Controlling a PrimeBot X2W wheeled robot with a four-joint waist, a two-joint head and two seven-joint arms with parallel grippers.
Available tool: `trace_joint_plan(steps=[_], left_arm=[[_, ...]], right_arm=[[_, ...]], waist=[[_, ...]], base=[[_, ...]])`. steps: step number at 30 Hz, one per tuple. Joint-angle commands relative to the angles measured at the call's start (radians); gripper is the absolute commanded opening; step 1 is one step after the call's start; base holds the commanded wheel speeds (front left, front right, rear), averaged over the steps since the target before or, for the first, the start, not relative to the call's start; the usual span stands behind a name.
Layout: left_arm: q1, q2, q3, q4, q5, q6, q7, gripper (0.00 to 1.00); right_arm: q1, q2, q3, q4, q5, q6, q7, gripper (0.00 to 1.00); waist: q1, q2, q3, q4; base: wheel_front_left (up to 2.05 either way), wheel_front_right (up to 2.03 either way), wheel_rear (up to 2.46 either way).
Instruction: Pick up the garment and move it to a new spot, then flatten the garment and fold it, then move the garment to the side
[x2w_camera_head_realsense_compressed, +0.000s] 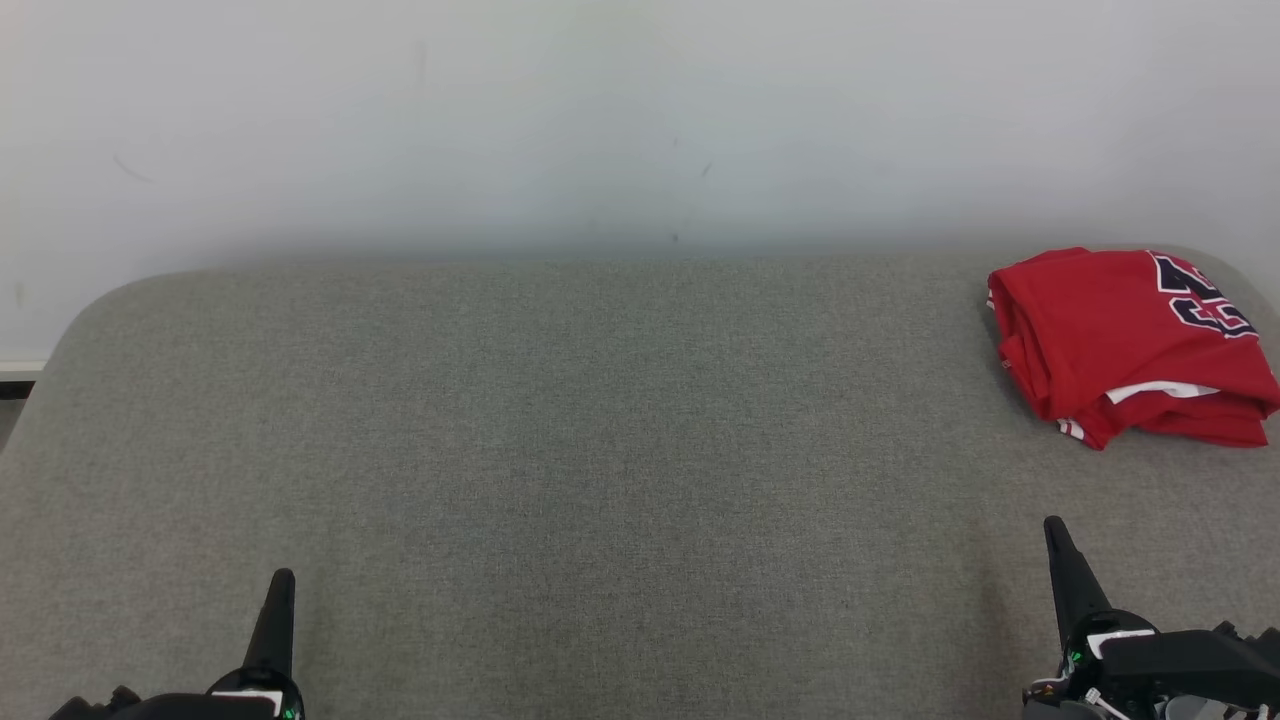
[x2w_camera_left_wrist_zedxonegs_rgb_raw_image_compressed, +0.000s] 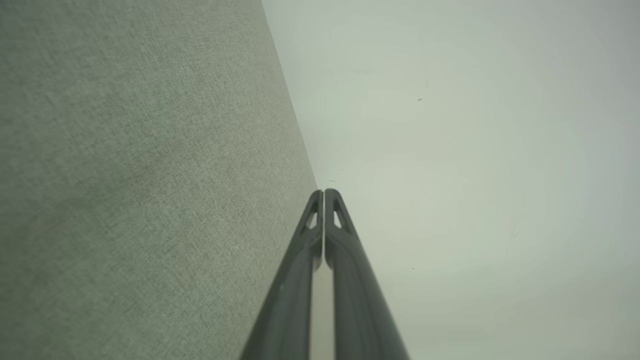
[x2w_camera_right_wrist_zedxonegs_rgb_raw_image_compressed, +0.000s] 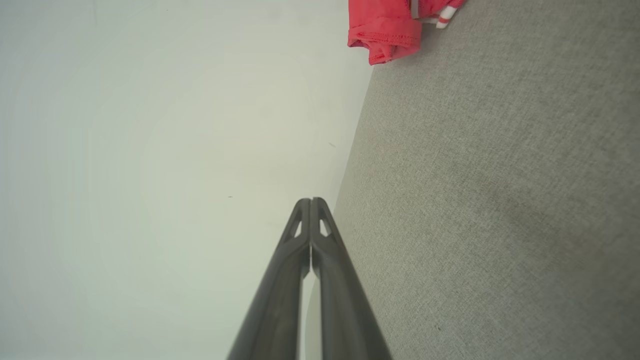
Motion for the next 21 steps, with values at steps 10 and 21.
trace_joint_plan(steps=[10, 21], left_arm=[[-0.027, -0.01, 0.01, 0.002, -0.085, -0.009, 0.025, 0.0], [-0.035, -0.018, 0.015, 0.004, -0.157, -0.007, 0.045, 0.0]], right_arm=[[-0.02, 0.001, -0.009, 0.002, 0.089, 0.001, 0.02, 0.0], [-0.028, 0.001, -0.015, 0.007, 0.165, 0.001, 0.034, 0.0]], waist=[[-0.0001, 0.0, 0.002, -0.001], [-0.0001, 0.0, 0.003, -0.001]], base=[[0.0, 0.0, 0.0], [0.0, 0.0, 0.0]])
